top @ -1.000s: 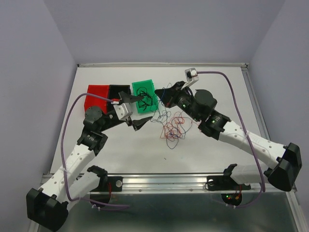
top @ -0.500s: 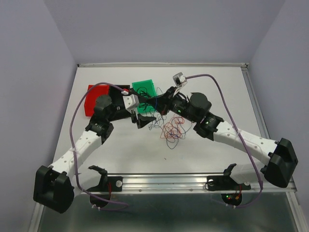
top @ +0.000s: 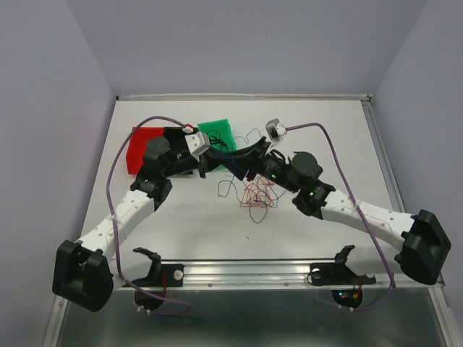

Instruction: Untangle the cables

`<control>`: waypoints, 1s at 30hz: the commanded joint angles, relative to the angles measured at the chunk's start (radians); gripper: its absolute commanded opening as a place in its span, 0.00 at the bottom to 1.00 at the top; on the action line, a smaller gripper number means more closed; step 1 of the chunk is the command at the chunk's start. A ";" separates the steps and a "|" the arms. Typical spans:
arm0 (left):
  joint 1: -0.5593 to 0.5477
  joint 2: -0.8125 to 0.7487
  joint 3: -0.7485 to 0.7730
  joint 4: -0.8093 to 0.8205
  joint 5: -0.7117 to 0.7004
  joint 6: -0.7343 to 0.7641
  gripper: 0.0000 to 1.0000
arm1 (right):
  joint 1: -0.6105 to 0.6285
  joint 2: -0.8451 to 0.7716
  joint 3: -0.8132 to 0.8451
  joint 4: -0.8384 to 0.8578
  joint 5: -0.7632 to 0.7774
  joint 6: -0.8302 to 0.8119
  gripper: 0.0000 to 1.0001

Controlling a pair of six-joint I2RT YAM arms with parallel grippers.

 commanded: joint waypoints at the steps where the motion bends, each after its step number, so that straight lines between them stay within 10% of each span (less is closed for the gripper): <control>1: 0.013 -0.089 0.051 -0.098 -0.166 0.074 0.00 | 0.009 -0.097 -0.052 0.028 0.113 -0.032 0.47; 9: 0.033 -0.106 0.209 -0.403 -0.537 0.234 0.00 | 0.008 -0.195 -0.093 -0.214 0.455 -0.109 0.89; 21: 0.130 -0.014 0.246 -0.390 -0.974 0.304 0.00 | 0.008 -0.269 -0.179 -0.266 0.673 -0.103 0.91; 30: 0.296 -0.005 0.267 -0.419 -0.896 0.416 0.00 | 0.009 -0.277 -0.187 -0.269 0.673 -0.103 0.91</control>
